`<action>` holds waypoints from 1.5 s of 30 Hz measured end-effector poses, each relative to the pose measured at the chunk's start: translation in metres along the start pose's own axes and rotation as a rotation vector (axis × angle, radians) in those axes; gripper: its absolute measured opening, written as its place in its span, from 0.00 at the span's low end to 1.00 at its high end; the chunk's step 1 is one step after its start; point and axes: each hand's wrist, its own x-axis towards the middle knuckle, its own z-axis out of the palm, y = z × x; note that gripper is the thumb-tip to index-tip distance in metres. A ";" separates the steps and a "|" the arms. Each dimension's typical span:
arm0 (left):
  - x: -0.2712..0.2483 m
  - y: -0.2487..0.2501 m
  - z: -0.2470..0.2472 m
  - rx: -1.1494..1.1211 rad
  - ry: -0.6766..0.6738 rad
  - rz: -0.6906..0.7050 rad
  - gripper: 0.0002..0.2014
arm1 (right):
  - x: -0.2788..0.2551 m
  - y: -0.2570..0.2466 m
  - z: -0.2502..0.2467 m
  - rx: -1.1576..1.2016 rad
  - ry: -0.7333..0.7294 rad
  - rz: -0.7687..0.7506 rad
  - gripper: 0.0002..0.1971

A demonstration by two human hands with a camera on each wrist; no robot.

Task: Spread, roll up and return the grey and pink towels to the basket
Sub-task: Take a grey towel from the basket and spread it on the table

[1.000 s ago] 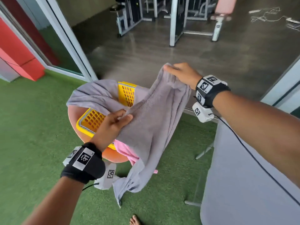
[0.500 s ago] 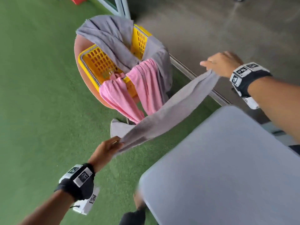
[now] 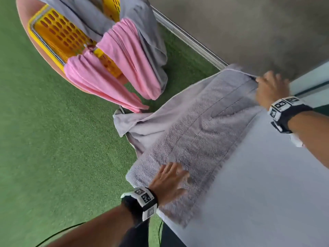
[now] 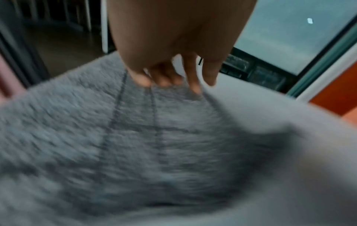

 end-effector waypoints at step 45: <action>0.007 0.109 0.138 0.341 -0.112 0.411 0.24 | -0.233 0.092 0.064 0.312 -0.027 0.255 0.03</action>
